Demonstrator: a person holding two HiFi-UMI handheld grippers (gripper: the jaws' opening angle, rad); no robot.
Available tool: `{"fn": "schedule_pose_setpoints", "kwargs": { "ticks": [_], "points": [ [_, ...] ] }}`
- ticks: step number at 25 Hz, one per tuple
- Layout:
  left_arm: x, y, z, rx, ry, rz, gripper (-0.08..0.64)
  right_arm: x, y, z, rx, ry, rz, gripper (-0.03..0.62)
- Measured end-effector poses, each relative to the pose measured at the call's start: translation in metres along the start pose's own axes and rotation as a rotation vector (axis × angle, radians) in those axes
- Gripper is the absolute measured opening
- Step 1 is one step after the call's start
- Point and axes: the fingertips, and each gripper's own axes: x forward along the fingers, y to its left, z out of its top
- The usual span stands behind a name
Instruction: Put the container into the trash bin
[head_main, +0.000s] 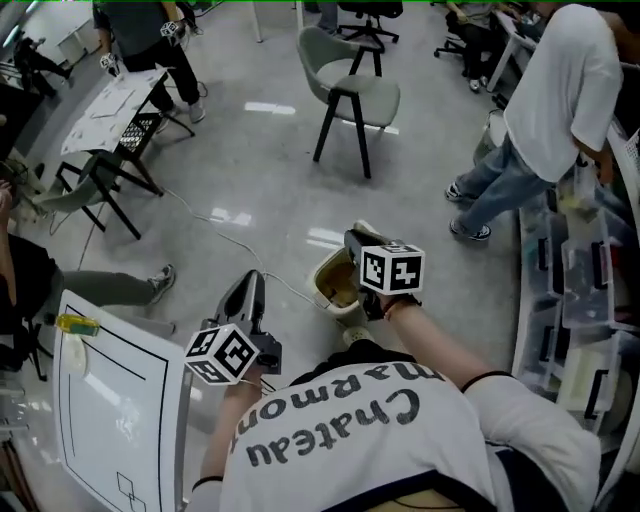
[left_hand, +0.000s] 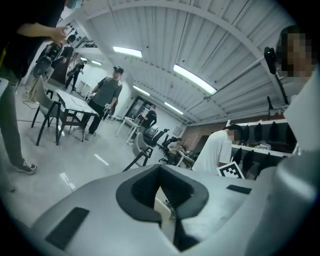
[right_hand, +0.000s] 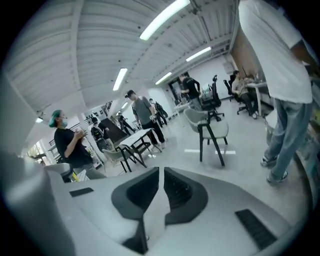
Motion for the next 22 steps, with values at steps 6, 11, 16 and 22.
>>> {"fn": "schedule_pose_setpoints", "kwargs": {
  "ticks": [6,11,16,22],
  "points": [
    [-0.016,-0.033,0.037,0.122,-0.065,-0.111,0.021,-0.070,0.039,0.069,-0.103,-0.247,0.031,0.049],
    [-0.031,-0.049,0.041,0.145,-0.082,-0.152,0.021,-0.110,0.068,0.088,-0.128,-0.350,0.056,0.048],
    [-0.041,-0.061,0.038,0.148,-0.086,-0.184,0.021,-0.131,0.082,0.082,-0.170,-0.372,0.037,0.048],
    [-0.049,-0.065,0.035,0.147,-0.086,-0.195,0.021,-0.137,0.087,0.069,-0.186,-0.357,0.028,0.048]
  ]
}}
